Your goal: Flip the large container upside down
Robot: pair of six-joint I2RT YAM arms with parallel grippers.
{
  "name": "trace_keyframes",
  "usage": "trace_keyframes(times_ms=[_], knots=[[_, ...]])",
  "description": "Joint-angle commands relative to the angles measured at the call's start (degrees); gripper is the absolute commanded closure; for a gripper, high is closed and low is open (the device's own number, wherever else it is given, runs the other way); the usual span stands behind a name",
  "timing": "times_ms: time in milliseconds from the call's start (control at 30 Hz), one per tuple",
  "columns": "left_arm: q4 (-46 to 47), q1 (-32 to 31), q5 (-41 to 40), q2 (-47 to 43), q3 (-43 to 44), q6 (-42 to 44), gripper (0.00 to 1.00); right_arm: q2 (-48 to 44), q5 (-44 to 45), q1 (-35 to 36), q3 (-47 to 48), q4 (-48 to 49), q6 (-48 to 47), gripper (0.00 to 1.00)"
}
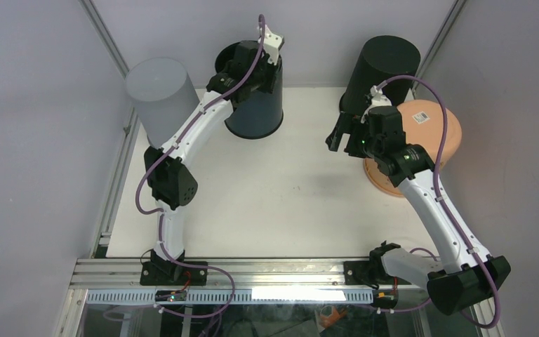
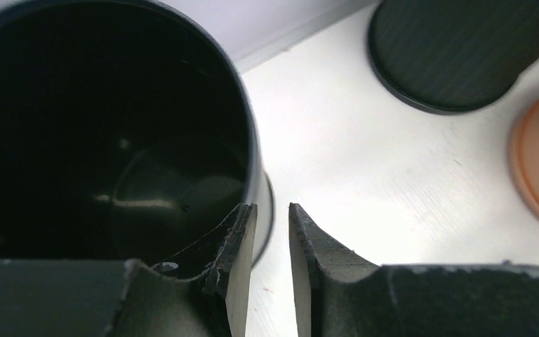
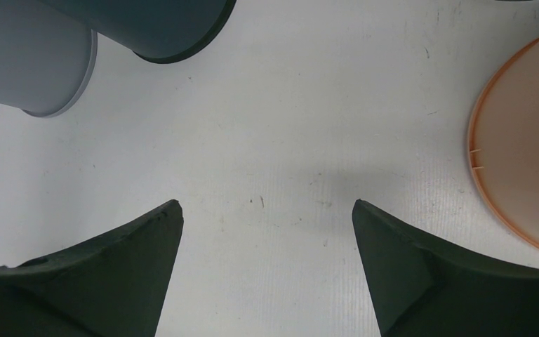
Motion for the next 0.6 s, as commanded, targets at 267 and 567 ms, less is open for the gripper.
trace_keyframes(times_ms=[267, 567], knots=[[-6.59, -1.45, 3.93, -2.60, 5.38, -4.81, 0.19, -0.29, -1.47, -0.33, -0.11, 3.41, -0.10, 0.06], [2.82, -1.36, -4.08, -4.48, 4.63, -6.00, 0.04, -1.32, -1.18, -0.35, -0.98, 3.35, -0.18, 0.06]])
